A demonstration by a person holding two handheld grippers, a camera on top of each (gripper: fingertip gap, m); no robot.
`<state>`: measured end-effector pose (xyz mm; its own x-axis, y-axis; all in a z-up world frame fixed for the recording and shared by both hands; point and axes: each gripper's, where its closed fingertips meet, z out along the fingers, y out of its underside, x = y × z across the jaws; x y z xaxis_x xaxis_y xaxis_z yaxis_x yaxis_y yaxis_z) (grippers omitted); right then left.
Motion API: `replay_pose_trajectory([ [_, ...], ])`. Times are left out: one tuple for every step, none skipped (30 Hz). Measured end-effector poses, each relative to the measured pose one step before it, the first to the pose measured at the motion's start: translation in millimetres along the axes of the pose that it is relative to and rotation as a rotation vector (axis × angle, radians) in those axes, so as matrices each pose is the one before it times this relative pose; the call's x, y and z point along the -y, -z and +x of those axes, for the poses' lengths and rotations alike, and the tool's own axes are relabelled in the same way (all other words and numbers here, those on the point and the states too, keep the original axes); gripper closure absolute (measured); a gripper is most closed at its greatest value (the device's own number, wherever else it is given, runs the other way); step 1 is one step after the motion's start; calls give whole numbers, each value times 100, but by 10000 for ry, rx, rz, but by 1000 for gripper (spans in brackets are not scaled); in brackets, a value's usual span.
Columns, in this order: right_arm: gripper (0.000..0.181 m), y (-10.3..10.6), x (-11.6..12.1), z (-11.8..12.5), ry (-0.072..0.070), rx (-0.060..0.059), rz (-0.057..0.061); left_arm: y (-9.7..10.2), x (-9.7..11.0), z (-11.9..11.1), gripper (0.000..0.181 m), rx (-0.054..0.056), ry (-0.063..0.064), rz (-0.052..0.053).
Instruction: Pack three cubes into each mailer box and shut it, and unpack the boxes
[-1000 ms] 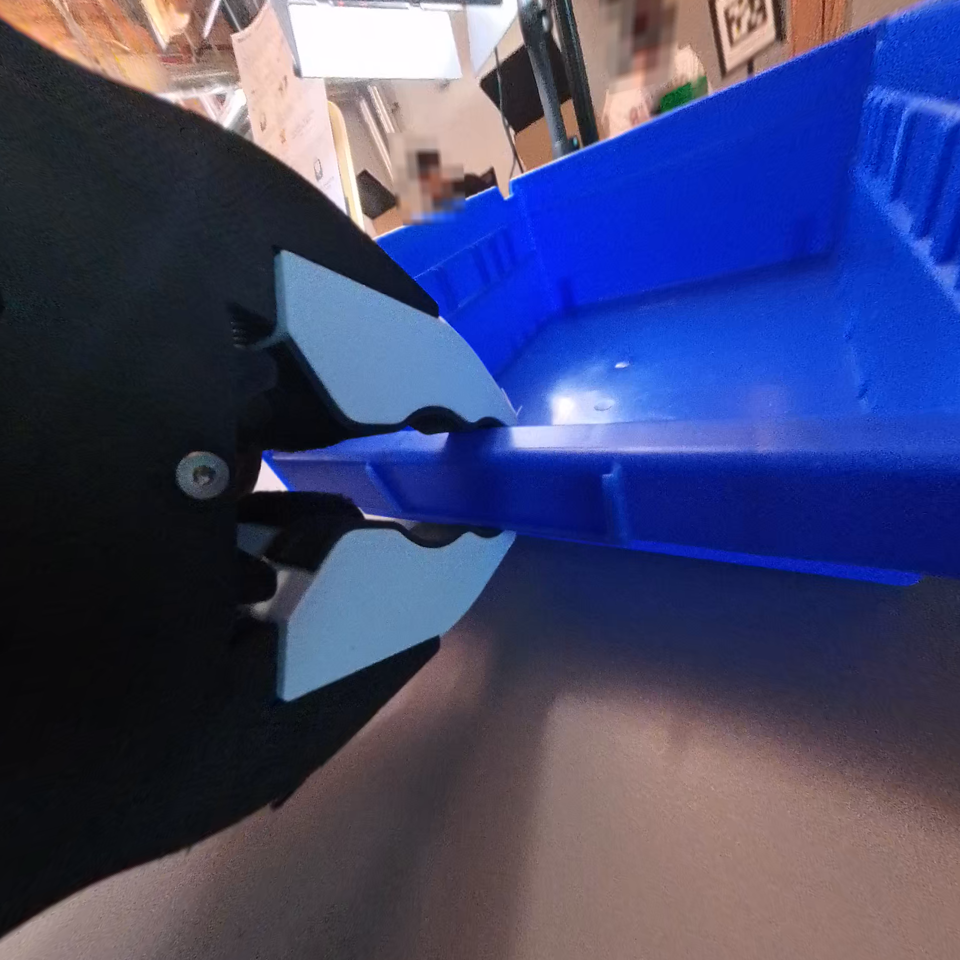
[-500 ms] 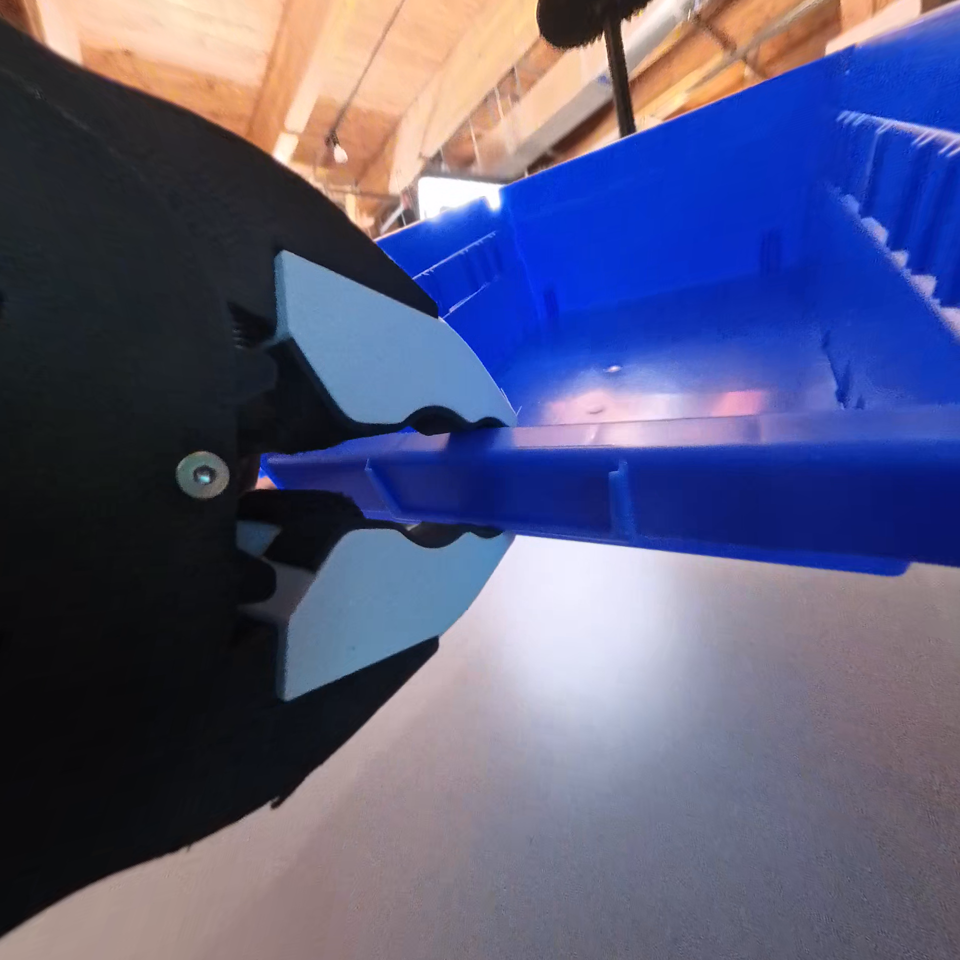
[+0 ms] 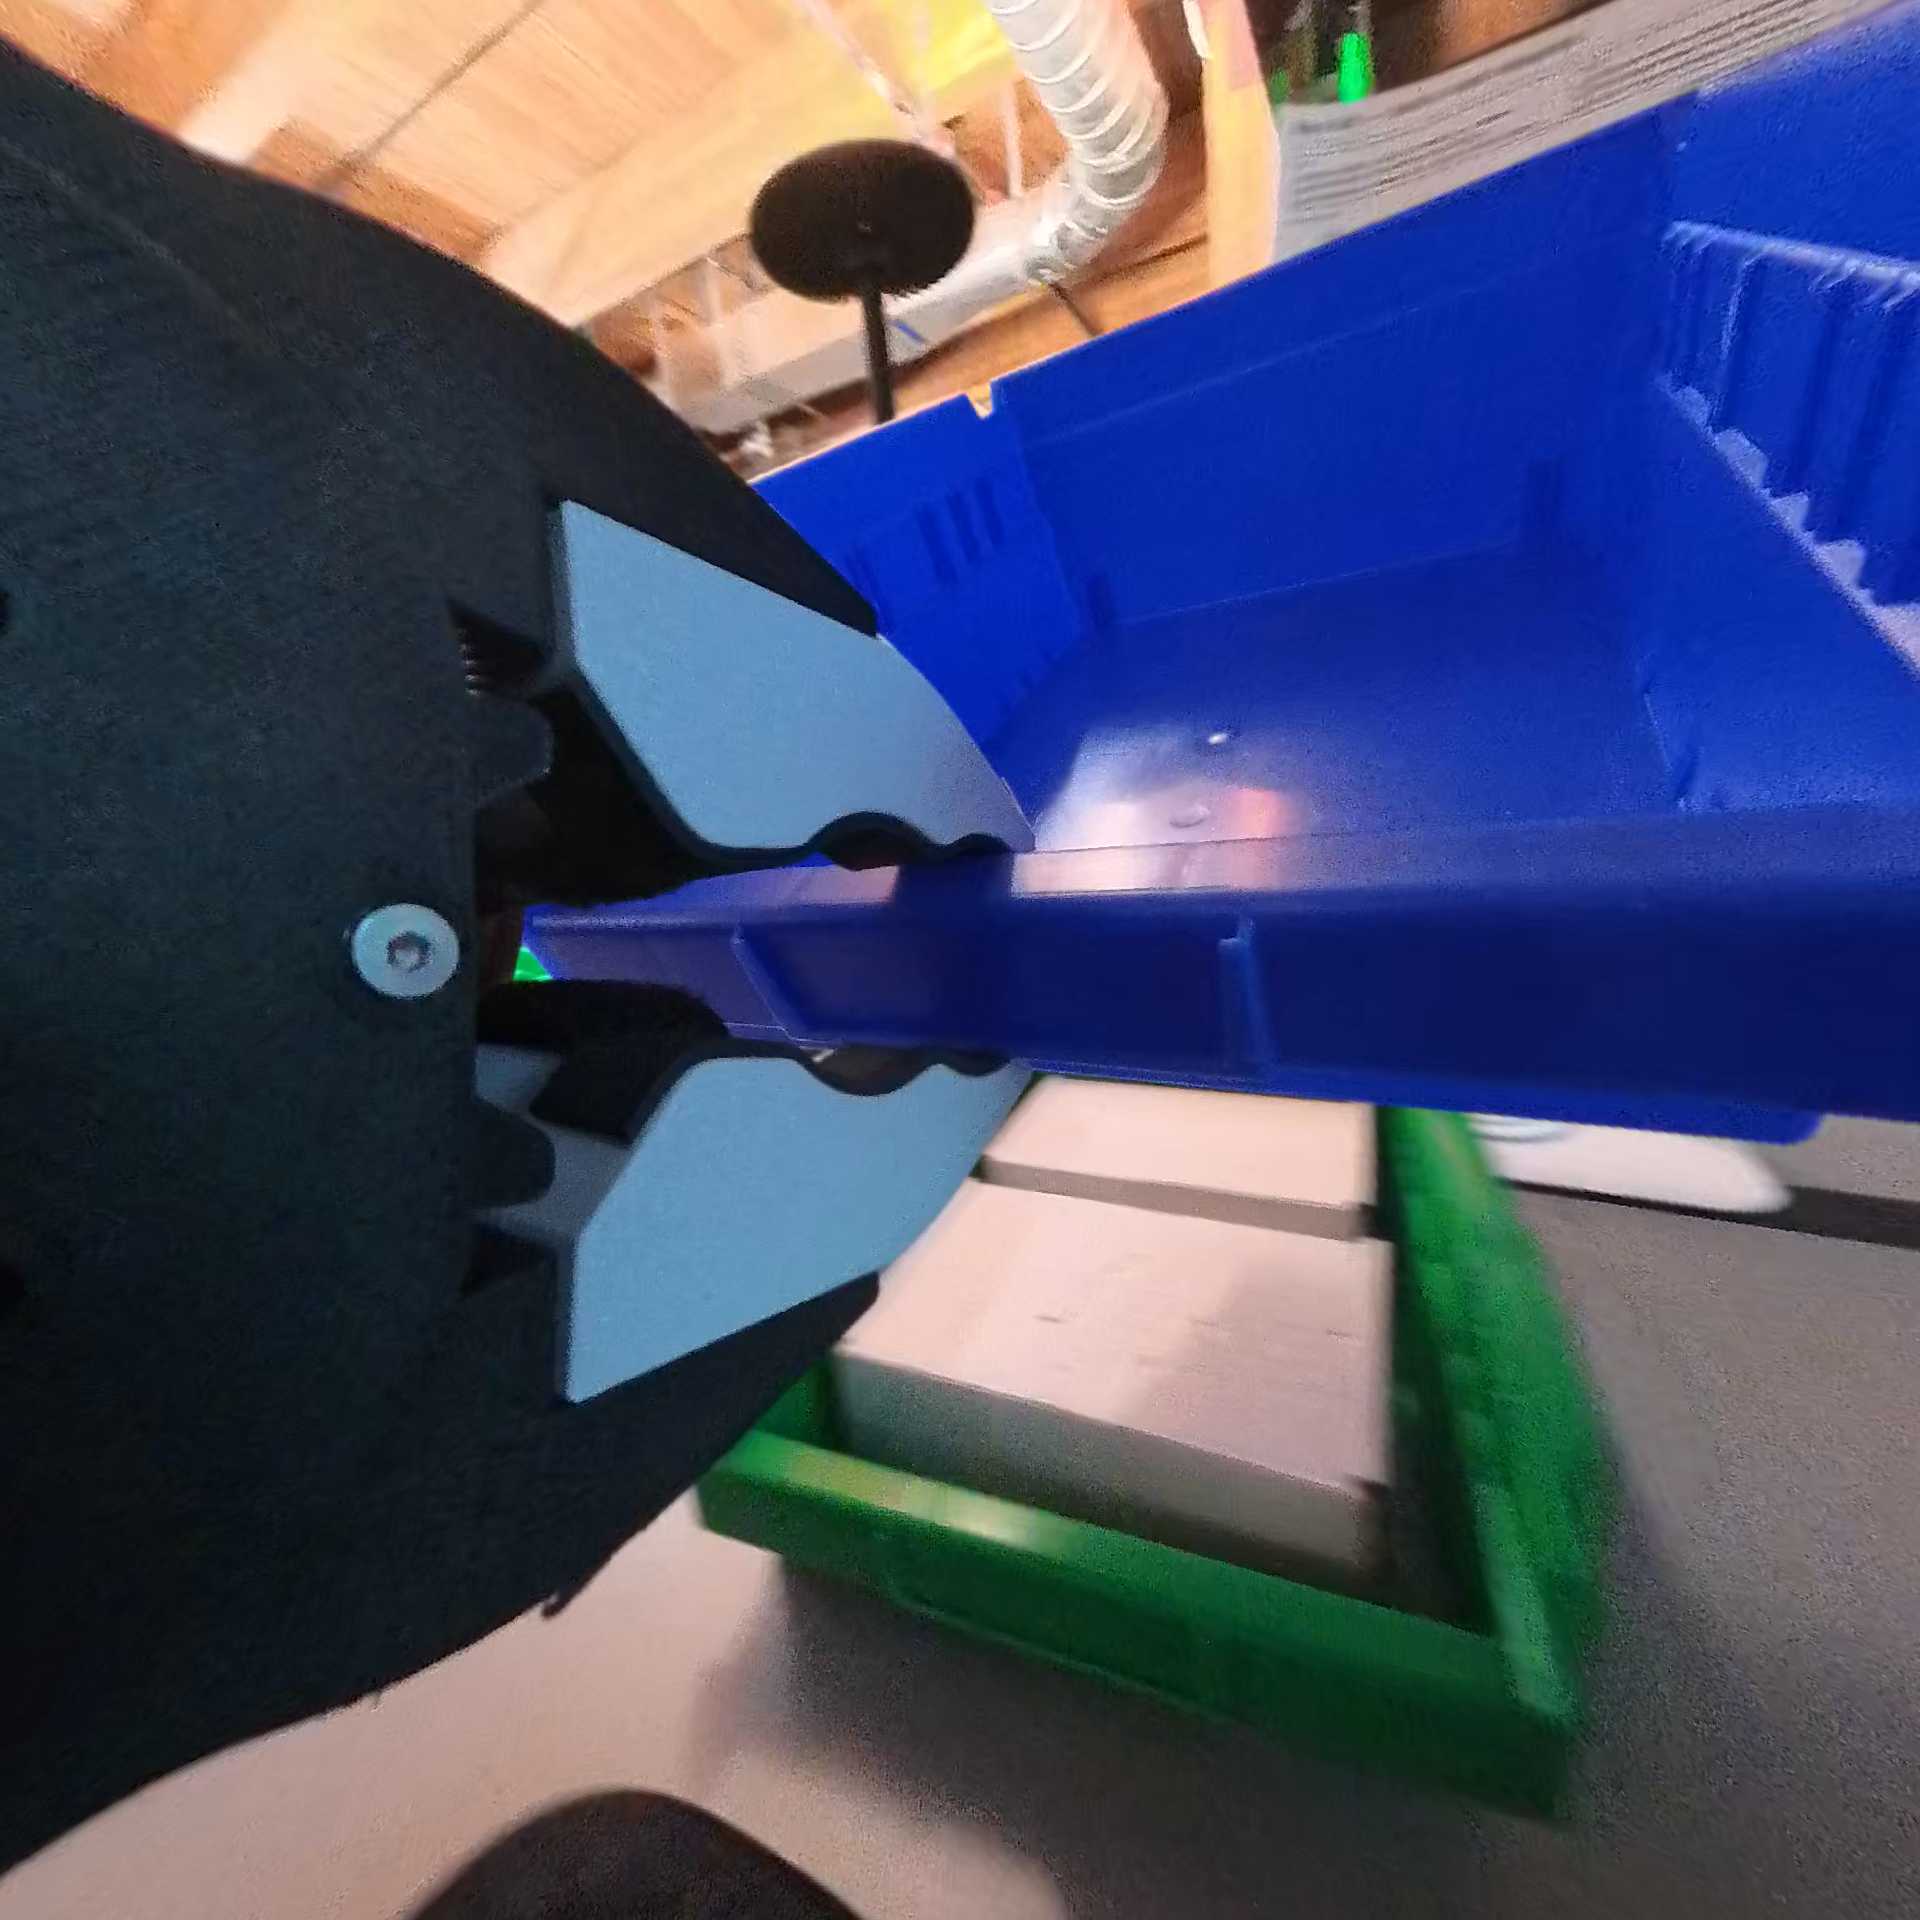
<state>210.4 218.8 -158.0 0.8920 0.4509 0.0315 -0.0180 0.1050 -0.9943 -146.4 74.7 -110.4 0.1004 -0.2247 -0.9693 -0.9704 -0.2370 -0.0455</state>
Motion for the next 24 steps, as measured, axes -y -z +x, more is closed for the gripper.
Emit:
replay_pose_trajectory([
  [110,387,-116,718,-245,-177,-120,-435,2200,-14,151,-107,22,376],
  [106,404,528,568,-109,-179,222,-580,2183,111,151,-109,48,390],
  [107,462,763,606,-26,-295,481,-701,2102,233,151,-123,47,353],
  [108,352,589,468,0,-240,345,-747,1989,353,151,-152,26,295],
  [107,237,390,339,16,-154,159,-759,1930,479,151,-184,25,265],
  [107,181,306,385,45,-161,126,-725,1845,594,151,-228,-9,232],
  [107,156,194,449,8,-149,64,-683,1756,672,151,-280,16,237],
  [108,166,188,529,-127,-147,54,-670,1602,725,151,-322,32,229],
  [108,178,264,652,-267,-192,129,-701,1423,775,151,-345,33,214],
  [108,208,321,718,-327,-214,171,-745,1235,765,151,-340,40,175],
  [108,212,374,693,-352,-196,198,-879,1016,759,151,-316,27,103],
  [108,196,420,625,-360,-178,239,-982,836,746,151,-281,-19,30],
  [108,184,441,539,-345,-146,253,-1082,657,729,151,-252,-69,-24],
  [109,141,382,353,-317,-74,226,-1125,484,724,151,-236,-74,-96],
  [109,101,265,176,-267,4,157,-1132,368,702,151,-232,-90,-130],
  [109,58,143,84,-176,21,80,-1071,300,683,151,-237,-64,-141],
  [110,36,77,42,-56,3,36,-964,322,657,151,-229,-10,-102],
  [110,19,57,34,59,-26,18,-897,277,626,151,-208,-3,-79],
  [112,13,32,-24,131,-12,8,-807,219,582,151,-172,17,-49],
  [112,7,31,-41,135,-10,11,-702,131,533,151,-144,6,-54],
  [113,3,20,-95,99,14,4,-586,7,464,151,-121,-50,-93],
  [113,-8,8,-111,54,36,-9,-460,-72,399,151,-101,-57,-103],
  [113,3,12,-68,12,22,1,-348,-65,326,151,-80,-43,-79],
  [113,-1,46,-39,-10,16,17,-281,-36,251,151,-16,-25,-46],
])
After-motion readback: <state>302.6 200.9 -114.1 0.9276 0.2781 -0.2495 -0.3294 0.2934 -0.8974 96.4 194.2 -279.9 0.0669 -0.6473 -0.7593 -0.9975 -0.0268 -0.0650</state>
